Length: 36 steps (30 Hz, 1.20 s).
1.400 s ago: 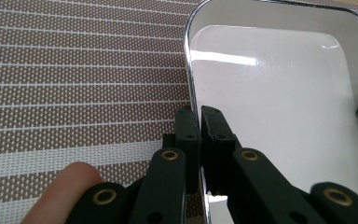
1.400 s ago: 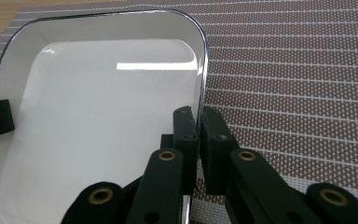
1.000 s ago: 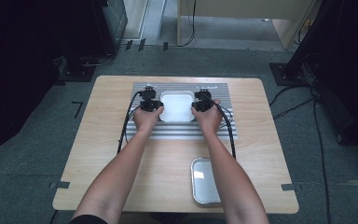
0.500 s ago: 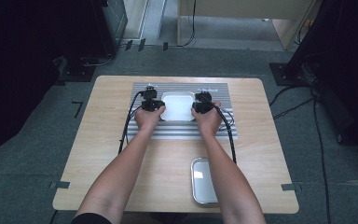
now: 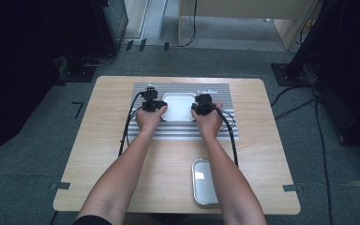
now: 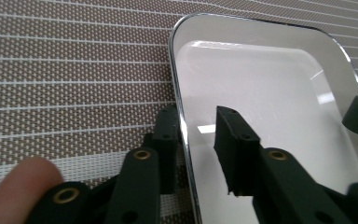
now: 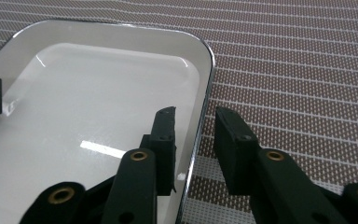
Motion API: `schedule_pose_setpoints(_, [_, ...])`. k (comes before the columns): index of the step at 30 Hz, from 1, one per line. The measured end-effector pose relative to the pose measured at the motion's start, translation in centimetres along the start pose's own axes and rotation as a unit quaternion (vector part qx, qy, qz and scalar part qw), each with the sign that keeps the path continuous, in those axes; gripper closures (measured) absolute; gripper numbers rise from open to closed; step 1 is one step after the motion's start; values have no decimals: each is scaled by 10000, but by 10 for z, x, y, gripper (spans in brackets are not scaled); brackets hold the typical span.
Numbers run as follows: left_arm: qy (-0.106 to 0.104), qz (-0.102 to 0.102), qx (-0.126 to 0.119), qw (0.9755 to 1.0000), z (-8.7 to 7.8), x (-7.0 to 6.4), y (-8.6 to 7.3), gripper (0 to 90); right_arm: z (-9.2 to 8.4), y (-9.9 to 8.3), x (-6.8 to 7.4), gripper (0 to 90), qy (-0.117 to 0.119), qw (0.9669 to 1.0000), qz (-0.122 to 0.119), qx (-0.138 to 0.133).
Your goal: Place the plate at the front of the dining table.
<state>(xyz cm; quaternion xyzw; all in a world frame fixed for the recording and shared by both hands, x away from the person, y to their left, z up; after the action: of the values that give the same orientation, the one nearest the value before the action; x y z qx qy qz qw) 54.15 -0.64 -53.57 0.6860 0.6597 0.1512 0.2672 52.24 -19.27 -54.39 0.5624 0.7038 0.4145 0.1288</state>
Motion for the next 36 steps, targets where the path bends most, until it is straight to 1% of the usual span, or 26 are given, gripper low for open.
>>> schedule_pose_setpoints(1, [-23,6,2,10000,0,0,0,646,-1,2,0,611,52,10000,-25,-68])
schedule_pose_setpoints(3, [-128,34,-117,9998,-3,1,1,580,-4,5,-1,540,60,9998,-101,-142])
schedule_pose_setpoints(4, [-144,30,-244,9996,-5,1,1,471,-6,7,-3,477,214,9995,26,-236])
schedule_pose_setpoints(5, [-47,16,-324,9995,-6,1,1,471,-6,7,-3,477,214,9995,26,-236])
schedule_pose_setpoints(6, [115,1,-354,9993,-6,1,0,408,-8,8,-3,452,254,9993,115,-266])
schedule_pose_setpoints(7, [163,-5,-304,9994,-6,1,0,243,-9,10,-3,410,284,9988,218,-328])
schedule_pose_setpoints(8, [252,-7,-252,9994,-6,0,-1,182,-10,11,-2,386,291,9986,255,-353])
schedule_pose_setpoints(9, [336,17,-272,9991,-6,-1,-2,176,-11,12,-1,357,268,9988,256,-335])
schedule_pose_setpoints(10, [388,70,-317,9987,-8,-1,-2,170,-12,12,1,341,270,9989,205,-319])
schedule_pose_setpoints(11, [423,104,-349,9984,-9,-2,-2,133,-14,13,4,309,271,9990,106,-331])
schedule_pose_setpoints(13, [402,158,-354,9984,-12,-3,-2,128,-17,15,8,266,190,9992,-29,-363])
schedule_pose_setpoints(14, [450,186,-358,9982,-13,-4,-2,128,-18,14,10,232,170,9993,-126,-322])
schedule_pose_setpoints(15, [458,209,-362,9981,-15,-4,-2,129,-20,14,11,231,150,9993,-151,-316])
schedule_pose_setpoints(17, [402,220,-370,9983,-19,-6,-3,129,-22,12,11,223,93,9995,-129,-279])
schedule_pose_setpoints(18, [356,213,-405,9983,-22,-6,-4,129,-24,12,11,226,103,9995,-74,-286])
schedule_pose_setpoints(19, [312,219,-429,9983,-24,-7,-4,129,-27,11,10,224,163,9994,-41,-302])
schedule_pose_setpoints(20, [264,213,-456,9984,-26,-7,-5,129,-29,9,9,227,163,9995,-49,-279])
schedule_pose_setpoints(21, [214,192,-488,9984,-29,-8,-6,129,-29,9,9,227,163,9995,-49,-279])
schedule_pose_setpoints(23, [30,105,-523,9986,-33,-7,-8,129,-33,7,8,224,176,9995,-55,-240])
schedule_pose_setpoints(24, [-1,71,-538,9985,-35,-7,-9,129,-35,6,7,226,166,9996,-66,-241])
schedule_pose_setpoints(26, [-26,72,-610,9981,-40,-6,-12,129,-41,5,6,229,235,9993,-23,-300])
schedule_pose_setpoints(27, [-35,175,-701,9974,-42,-5,-14,129,-44,4,7,229,292,9990,8,-328])
schedule_pose_setpoints(28, [24,265,-750,9968,-44,-4,-16,129,-47,4,7,228,330,9989,13,-345])
schedule_pose_setpoints(29, [62,289,-744,9968,-45,-3,-17,129,-50,2,8,226,357,9987,-22,-352])
schedule_pose_setpoints(33, [-49,176,-715,9973,-52,1,-23,129,-59,-3,8,227,384,9986,-31,-350])
schedule_pose_setpoints(36, [-30,256,-739,9969,-56,2,-28,129,-63,-7,8,227,396,9987,-25,-332])
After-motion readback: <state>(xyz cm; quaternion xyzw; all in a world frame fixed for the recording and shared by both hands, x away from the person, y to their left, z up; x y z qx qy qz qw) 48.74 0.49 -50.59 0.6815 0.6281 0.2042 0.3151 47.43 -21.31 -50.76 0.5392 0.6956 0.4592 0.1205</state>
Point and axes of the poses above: each handheld gripper's, and its own axes: z roughly forward along the jaws, y roughly out of its top, x roughly to its left, the point moved 5 cm from there along z, roughly forward along the jaws, and after that the axes turned 14 degrees about y, right-handed, at the moved point
